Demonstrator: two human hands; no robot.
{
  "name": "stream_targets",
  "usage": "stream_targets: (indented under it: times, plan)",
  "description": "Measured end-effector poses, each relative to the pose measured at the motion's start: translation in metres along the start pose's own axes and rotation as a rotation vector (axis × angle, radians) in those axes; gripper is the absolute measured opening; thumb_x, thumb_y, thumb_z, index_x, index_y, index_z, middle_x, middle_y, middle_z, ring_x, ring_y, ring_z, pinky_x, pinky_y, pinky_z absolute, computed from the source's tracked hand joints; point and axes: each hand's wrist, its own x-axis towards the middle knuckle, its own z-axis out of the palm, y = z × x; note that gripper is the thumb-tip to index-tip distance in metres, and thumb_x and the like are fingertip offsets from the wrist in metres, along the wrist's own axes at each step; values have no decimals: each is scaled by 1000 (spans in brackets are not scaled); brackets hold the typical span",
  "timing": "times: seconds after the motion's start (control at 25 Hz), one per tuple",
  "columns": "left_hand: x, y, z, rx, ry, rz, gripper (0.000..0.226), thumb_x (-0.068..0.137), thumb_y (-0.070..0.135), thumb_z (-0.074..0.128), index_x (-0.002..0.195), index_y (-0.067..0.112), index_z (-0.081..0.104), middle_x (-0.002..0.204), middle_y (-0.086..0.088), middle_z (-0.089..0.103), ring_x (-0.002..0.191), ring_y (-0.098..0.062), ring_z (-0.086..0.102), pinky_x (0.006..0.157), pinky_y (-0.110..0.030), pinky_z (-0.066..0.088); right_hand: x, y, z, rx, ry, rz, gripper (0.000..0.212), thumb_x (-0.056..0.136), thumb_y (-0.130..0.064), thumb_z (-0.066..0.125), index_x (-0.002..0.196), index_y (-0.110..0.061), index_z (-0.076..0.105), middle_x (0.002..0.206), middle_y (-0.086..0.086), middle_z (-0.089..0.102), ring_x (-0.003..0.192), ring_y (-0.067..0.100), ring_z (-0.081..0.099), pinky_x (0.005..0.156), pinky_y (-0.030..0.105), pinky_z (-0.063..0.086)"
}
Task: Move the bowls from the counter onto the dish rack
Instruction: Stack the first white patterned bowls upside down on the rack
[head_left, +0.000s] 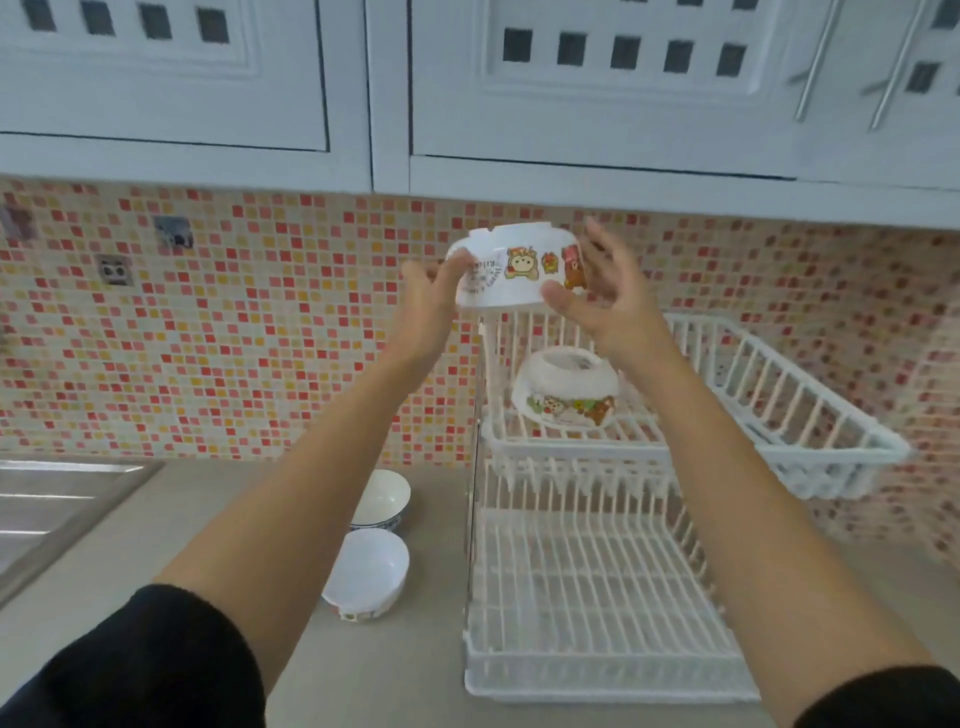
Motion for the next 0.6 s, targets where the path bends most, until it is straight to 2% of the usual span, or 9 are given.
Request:
stream_targets:
  times: [0.16, 0.28, 0.44, 0.6]
  plan:
    - [14, 0, 56, 195, -69, -28, 98, 71, 83, 20, 143, 18, 32, 148, -11, 42, 135, -29, 43, 111, -53, 32, 12, 34, -58, -100, -67, 104, 87, 79, -33, 74, 149, -33, 22, 155, 1, 31, 131, 15, 43, 103, 35, 44]
    - [25, -11, 76, 316, -159, -40, 84, 88, 71, 7, 147, 20, 37, 152, -12, 40, 141, -30, 37, 116, -54, 26, 18, 67, -78, -228, -195, 190, 98, 74, -34, 78, 150, -33, 16, 153, 4, 35, 138, 20, 38, 111, 47, 37]
    - [30, -25, 96, 487, -244, -158, 86, 88, 72, 8, 151, 18, 29, 159, -8, 25, 145, -29, 27, 117, -48, 26, 20, 97, -81, -397, -292, 245, 100, 73, -35, 79, 150, -33, 15, 155, 5, 32, 138, 25, 38, 109, 46, 36]
    - [31, -37, 103, 617, -221, -233, 96, 79, 80, 10, 150, 18, 31, 159, -11, 26, 143, -33, 29, 116, -52, 25, 24, 104, -77, -499, -382, 257, 100, 77, -31, 77, 151, -32, 10, 156, 4, 29, 137, 27, 40, 109, 45, 36]
